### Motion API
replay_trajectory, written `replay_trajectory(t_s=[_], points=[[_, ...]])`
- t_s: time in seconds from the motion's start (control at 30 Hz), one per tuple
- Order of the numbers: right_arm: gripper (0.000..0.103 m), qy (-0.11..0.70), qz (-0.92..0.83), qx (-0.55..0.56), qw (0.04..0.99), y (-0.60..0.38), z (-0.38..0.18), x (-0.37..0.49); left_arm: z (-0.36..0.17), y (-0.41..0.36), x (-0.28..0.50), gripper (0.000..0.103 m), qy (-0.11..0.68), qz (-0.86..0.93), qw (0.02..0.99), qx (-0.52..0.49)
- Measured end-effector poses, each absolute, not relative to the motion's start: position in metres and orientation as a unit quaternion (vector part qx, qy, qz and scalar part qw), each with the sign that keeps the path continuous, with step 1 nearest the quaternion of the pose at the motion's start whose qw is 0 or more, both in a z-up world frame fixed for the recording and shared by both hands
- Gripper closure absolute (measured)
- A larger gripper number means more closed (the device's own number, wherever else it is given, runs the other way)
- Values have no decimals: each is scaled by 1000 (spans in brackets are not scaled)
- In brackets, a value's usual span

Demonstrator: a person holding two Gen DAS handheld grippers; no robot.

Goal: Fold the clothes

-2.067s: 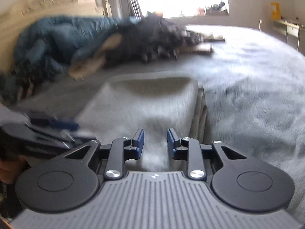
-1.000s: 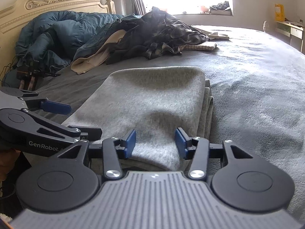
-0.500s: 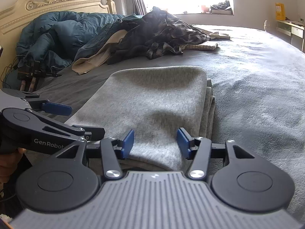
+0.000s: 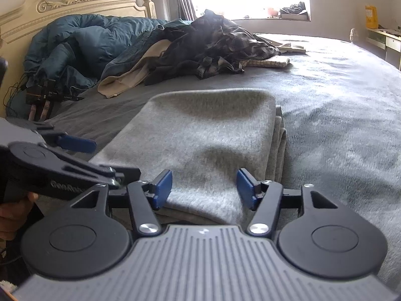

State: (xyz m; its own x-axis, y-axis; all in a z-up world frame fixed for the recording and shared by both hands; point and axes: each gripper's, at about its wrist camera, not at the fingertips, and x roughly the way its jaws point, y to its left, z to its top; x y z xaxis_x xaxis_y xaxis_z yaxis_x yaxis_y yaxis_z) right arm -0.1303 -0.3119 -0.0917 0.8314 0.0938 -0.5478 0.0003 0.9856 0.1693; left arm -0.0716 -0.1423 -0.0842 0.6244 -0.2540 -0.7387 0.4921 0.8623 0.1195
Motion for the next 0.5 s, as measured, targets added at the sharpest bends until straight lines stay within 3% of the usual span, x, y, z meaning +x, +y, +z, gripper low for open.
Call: replay_trajectory(t_s=[0.17, 0.5], points=[[47, 256, 14, 89, 962, -326, -68, -120, -84, -143, -72, 13, 378, -212, 888, 156], [71, 293, 6, 47, 955, -323, -83, -79, -85, -142, -68, 10, 380, -218, 886, 153]])
